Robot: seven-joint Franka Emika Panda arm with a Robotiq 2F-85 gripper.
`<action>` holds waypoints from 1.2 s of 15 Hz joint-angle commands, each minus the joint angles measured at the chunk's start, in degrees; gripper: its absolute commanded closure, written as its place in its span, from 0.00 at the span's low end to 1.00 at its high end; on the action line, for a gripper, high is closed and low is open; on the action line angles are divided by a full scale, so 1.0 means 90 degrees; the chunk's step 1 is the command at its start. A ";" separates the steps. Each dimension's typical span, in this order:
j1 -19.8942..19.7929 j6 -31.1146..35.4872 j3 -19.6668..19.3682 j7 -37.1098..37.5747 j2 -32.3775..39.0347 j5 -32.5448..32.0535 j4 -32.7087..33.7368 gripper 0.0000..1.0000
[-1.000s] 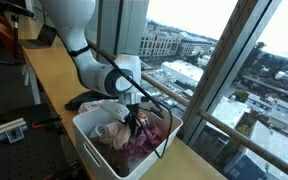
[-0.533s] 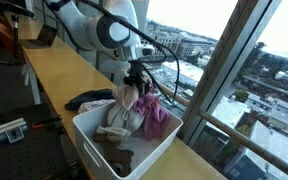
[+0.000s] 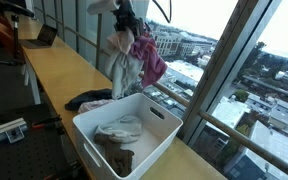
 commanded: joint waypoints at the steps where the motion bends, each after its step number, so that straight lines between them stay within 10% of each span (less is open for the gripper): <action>1: 0.0168 -0.0723 0.0578 -0.0062 -0.0579 0.0179 0.0480 1.00; 8: 0.0492 -0.1513 0.1510 0.0346 -0.0445 0.0149 0.0831 1.00; 17: 0.0434 -0.0795 0.1250 0.0556 0.0540 0.0154 -0.0657 1.00; 18: 0.0430 -0.0731 0.1200 0.0549 0.0601 0.0183 -0.0730 0.75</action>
